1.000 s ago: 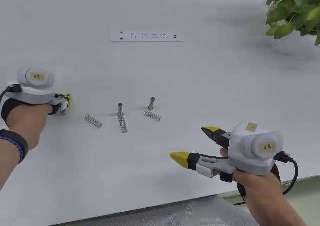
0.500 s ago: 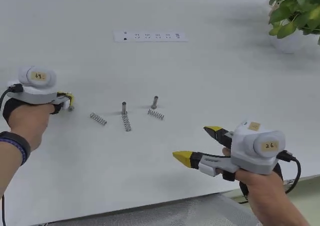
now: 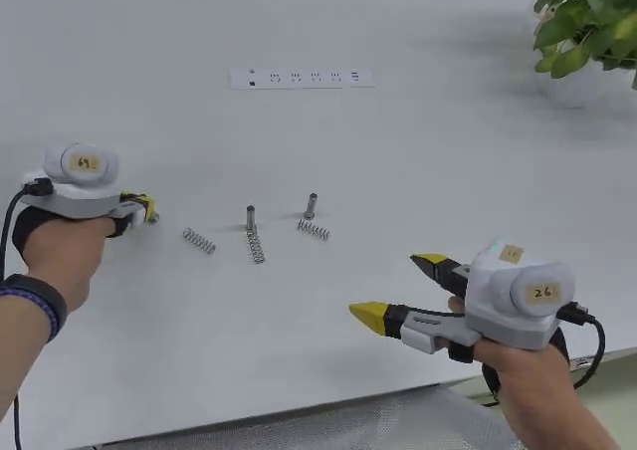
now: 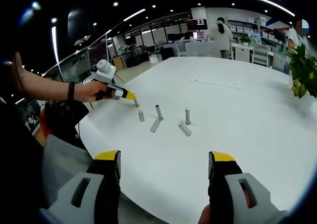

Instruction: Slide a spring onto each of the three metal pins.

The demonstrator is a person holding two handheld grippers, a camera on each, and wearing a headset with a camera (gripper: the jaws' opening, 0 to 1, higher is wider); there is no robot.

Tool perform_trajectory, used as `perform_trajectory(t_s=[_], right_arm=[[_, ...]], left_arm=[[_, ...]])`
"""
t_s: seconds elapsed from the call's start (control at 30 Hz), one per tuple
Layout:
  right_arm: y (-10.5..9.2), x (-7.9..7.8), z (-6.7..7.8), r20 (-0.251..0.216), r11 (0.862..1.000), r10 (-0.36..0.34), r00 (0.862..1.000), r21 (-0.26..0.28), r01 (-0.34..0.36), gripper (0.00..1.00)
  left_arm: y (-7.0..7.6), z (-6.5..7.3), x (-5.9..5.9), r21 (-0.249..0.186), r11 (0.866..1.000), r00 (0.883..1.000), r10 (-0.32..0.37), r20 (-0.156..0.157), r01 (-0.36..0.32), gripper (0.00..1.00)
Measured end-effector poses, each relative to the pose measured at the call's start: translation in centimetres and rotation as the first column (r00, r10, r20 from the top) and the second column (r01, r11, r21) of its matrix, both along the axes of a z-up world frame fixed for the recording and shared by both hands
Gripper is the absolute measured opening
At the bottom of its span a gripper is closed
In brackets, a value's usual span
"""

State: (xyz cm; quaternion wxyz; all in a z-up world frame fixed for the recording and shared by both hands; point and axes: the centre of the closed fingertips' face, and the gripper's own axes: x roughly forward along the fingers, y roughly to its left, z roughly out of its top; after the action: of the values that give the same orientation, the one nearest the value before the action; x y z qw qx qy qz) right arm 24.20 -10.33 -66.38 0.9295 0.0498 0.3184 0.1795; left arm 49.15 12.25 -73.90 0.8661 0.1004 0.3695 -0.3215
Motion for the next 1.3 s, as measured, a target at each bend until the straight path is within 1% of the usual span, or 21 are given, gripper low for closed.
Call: perform_trajectory(t_s=[0.2,0.37,0.67,0.73,0.8,0.9,0.93,0.97,1.03,1.13,1.3], right_arm=[[-0.1,-0.1,0.0,0.003,1.0,-0.004,1.0,0.0,0.004,0.71],[-0.1,-0.2,0.0,0.006,1.0,-0.003,1.0,0.0,0.003,0.72],[0.1,-0.2,0.1,0.01,1.0,0.003,1.0,0.0,-0.003,0.72],[0.1,-0.2,0.1,0.011,1.0,0.002,1.0,0.001,-0.002,0.72],[0.1,-0.2,0.1,0.011,1.0,0.002,1.0,0.004,-0.002,0.72],[0.2,-0.3,0.0,0.007,1.0,0.006,1.0,0.0,-0.006,0.72],[0.2,-0.3,0.0,0.007,1.0,0.005,1.0,0.001,-0.005,0.72],[0.1,-0.3,0.0,0.007,1.0,0.004,1.0,0.002,-0.004,0.72],[0.1,-0.4,0.0,0.008,1.0,0.001,1.0,0.003,-0.001,0.72],[0.0,-0.4,-0.1,0.004,1.0,0.003,1.0,-0.002,-0.003,0.72],[-0.2,-0.1,0.2,0.013,1.0,-0.004,1.0,0.001,0.004,0.72]], left_arm=[[-0.6,0.1,-0.8,0.01,1.0,1.0,-0.025,0.001,0.025,0.0],[-1.0,0.1,-1.3,0.011,0.999,0.999,-0.036,-0.002,0.036,0.0],[-1.3,0.3,-1.9,0.008,0.999,0.999,-0.038,-0.01,0.038,0.0],[-1.4,0.3,-2.2,0.003,0.999,0.999,-0.04,-0.017,0.04,0.0],[-1.5,0.0,-2.5,0.012,0.999,0.998,-0.049,-0.024,0.05,0.0],[-1.5,-0.8,-3.1,0.024,0.998,0.997,-0.056,-0.05,0.057,0.0],[-1.6,-0.6,-2.9,0.013,0.999,0.998,-0.052,-0.038,0.052,0.0],[-1.7,-0.6,-3.0,0.018,0.998,0.998,-0.055,-0.04,0.056,0.0],[-1.8,-0.6,-3.1,0.027,0.997,0.997,-0.066,-0.03,0.067,0.0],[-1.7,-0.6,-3.0,0.031,0.997,0.997,-0.069,-0.025,0.069,0.0],[-1.8,-0.6,-2.9,0.035,0.997,0.997,-0.071,-0.017,0.071,0.0]])
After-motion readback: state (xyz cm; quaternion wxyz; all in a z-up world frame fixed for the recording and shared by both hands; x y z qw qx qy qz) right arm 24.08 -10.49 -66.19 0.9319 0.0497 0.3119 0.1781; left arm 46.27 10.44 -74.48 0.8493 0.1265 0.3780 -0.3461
